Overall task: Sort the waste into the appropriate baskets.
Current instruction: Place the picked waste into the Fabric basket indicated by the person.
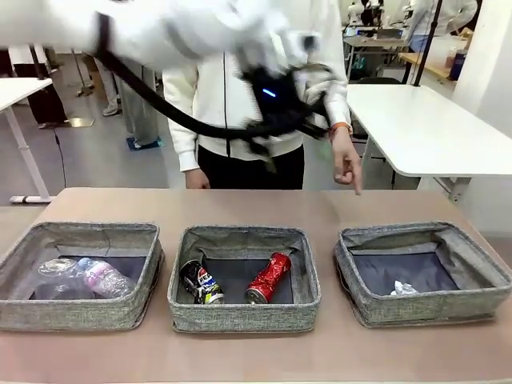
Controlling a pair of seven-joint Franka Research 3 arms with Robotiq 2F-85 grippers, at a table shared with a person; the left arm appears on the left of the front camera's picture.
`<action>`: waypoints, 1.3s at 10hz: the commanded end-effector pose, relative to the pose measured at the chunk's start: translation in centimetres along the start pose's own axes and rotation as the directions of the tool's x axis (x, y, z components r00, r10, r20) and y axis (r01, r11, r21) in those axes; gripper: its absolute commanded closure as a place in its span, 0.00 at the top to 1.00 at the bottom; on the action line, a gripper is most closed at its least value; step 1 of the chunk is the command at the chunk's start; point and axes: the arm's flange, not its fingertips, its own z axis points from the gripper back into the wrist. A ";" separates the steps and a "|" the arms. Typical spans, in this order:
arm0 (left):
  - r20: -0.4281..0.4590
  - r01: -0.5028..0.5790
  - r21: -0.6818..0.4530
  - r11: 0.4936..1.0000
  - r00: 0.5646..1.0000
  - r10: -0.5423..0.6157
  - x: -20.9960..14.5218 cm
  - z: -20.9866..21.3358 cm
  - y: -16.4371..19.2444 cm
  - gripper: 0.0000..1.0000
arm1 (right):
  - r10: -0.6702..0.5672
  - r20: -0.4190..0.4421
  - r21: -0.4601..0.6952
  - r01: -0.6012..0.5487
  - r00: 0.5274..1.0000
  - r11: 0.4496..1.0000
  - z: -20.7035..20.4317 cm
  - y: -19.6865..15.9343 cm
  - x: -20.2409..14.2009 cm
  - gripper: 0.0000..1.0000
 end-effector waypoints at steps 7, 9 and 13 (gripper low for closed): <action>0.061 -0.063 -0.714 0.697 0.986 0.152 -20.1 8.9 37.6 1.00 | 0.023 -0.555 -0.147 -0.126 0.832 0.981 -21.3 6.9 -7.7 1.00; 0.161 0.019 -0.854 0.519 0.960 0.229 -24.4 6.2 41.0 1.00 | -0.070 -0.587 -0.157 -0.028 0.807 0.987 -22.8 7.2 -6.9 1.00; 0.069 -0.037 -0.925 0.379 0.962 0.264 -23.4 4.2 42.7 1.00 | -0.195 -0.473 -0.223 0.097 0.859 0.970 -17.6 1.4 1.0 1.00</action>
